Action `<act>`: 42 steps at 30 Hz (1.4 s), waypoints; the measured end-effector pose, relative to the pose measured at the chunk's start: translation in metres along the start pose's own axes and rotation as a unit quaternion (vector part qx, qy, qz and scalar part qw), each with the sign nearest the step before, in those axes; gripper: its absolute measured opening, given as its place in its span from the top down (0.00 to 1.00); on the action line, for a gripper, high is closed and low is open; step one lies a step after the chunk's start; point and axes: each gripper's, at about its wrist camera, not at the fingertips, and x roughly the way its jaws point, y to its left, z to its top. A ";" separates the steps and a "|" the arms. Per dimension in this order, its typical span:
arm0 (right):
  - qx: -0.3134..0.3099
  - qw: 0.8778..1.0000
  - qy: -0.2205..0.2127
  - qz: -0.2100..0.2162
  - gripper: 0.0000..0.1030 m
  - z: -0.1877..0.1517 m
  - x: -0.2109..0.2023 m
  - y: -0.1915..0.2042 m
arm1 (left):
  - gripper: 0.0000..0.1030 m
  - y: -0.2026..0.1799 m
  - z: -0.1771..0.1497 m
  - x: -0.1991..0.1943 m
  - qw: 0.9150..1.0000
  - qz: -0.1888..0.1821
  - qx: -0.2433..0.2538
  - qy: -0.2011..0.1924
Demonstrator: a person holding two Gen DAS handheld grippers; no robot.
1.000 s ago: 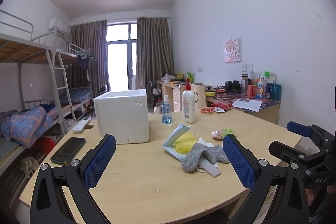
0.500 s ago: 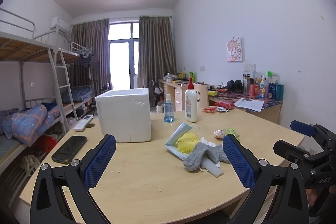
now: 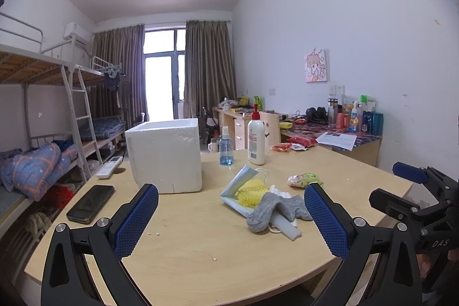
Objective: Organize soft objects
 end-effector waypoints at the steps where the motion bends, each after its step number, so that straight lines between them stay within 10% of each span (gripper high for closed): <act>1: 0.001 1.000 0.001 -0.001 0.00 0.000 0.000 -0.001 | 0.01 -0.001 0.000 0.000 1.000 0.002 0.000 0.000; 26: 0.019 0.998 0.062 -0.009 0.00 -0.011 0.051 -0.027 | 0.01 -0.016 -0.009 0.072 0.994 -0.051 0.041 0.085; 42: 0.033 0.992 0.118 -0.006 0.00 -0.008 0.097 -0.064 | 0.01 -0.046 -0.010 0.149 0.969 -0.152 0.070 0.181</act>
